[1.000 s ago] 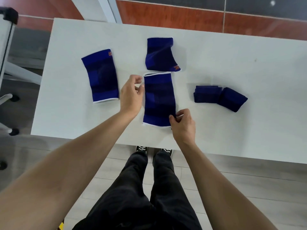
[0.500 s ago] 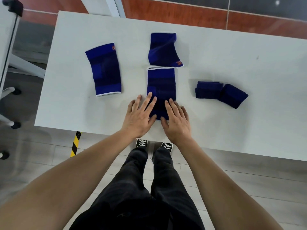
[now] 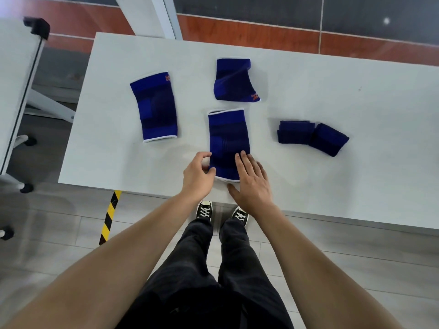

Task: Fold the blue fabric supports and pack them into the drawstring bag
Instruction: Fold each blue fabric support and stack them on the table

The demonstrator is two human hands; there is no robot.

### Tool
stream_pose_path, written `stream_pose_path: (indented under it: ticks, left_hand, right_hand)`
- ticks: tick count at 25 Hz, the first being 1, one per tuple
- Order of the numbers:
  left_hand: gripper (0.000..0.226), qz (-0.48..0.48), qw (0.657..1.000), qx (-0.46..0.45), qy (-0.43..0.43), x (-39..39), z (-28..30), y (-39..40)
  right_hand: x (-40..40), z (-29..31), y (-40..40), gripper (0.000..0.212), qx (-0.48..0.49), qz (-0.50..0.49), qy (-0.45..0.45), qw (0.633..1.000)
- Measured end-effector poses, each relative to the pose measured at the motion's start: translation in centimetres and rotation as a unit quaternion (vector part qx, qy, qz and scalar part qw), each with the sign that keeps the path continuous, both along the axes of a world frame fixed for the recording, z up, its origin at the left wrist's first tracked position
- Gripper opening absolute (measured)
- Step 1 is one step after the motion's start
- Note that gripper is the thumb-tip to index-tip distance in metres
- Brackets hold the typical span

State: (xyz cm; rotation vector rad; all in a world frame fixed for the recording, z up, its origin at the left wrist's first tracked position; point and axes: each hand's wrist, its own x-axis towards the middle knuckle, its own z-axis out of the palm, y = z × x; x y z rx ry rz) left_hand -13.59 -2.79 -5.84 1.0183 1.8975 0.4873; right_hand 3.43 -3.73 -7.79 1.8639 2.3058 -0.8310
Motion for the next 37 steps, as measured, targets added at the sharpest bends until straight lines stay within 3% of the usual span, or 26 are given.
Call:
stream_pose_path:
  ticks: [6, 8, 12, 15, 18, 20, 22, 24, 25, 29, 37]
  left_hand:
    - [0.038, -0.07, 0.997, -0.036, -0.016, -0.9, 0.5, -0.7]
    - [0.038, -0.007, 0.996, -0.033, -0.076, -1.3, 0.6, -0.6]
    - [0.033, 0.123, 0.963, -0.078, -0.228, -1.9, 1.2, 0.0]
    - [0.025, 0.143, 0.946, -0.12, -0.265, -2.2, 1.5, 0.3]
    - [0.025, 0.133, 0.932, -0.151, -0.301, -2.5, 1.6, 0.3]
    - [0.031, 0.092, 0.949, -0.121, -0.276, -2.9, 1.3, -0.2]
    - [0.041, -0.041, 0.987, -0.031, -0.153, -3.6, 0.3, -0.9]
    - [0.044, -0.196, 0.98, 0.04, -0.021, -4.2, -0.4, -1.1]
    - [0.041, -0.23, 0.972, 0.054, 0.006, -4.2, -0.5, -1.1]
    - [0.017, -0.138, 0.99, 0.015, -0.036, -3.3, -0.8, 0.1]
    - [0.041, -0.127, 0.991, -0.029, 0.041, -1.0, -0.9, 2.0]
  right_hand:
    - [1.3, 0.0, -2.1, 0.09, 0.012, -0.044, 0.074, 0.996]
    - [1.8, -0.1, -3.2, 0.085, 0.031, -0.067, 0.116, 0.991]
    - [2.6, -0.3, -3.7, 0.077, 0.076, -0.1, 0.135, 0.983]
    - [2.9, -0.4, -2.7, 0.069, 0.111, -0.137, 0.162, 0.971]
    - [2.9, -0.7, -1.5, 0.042, 0.14, -0.116, 0.174, 0.968]
    - [2.5, -0.7, -1.0, 0.029, 0.148, -0.108, 0.184, 0.966]
    - [1.9, -0.2, -1.1, 0.029, 0.142, -0.124, 0.196, 0.962]
    - [1.4, 0.3, -1.1, 0.025, 0.109, -0.163, 0.206, 0.959]
    - [1.2, 0.5, -1.1, 0.021, 0.093, -0.174, 0.202, 0.959]
    - [0.8, 0.6, -0.4, 0.013, 0.047, -0.204, 0.188, 0.96]
    - [-0.3, 1.0, 2.6, 0.026, -0.048, -0.303, 0.138, 0.942]
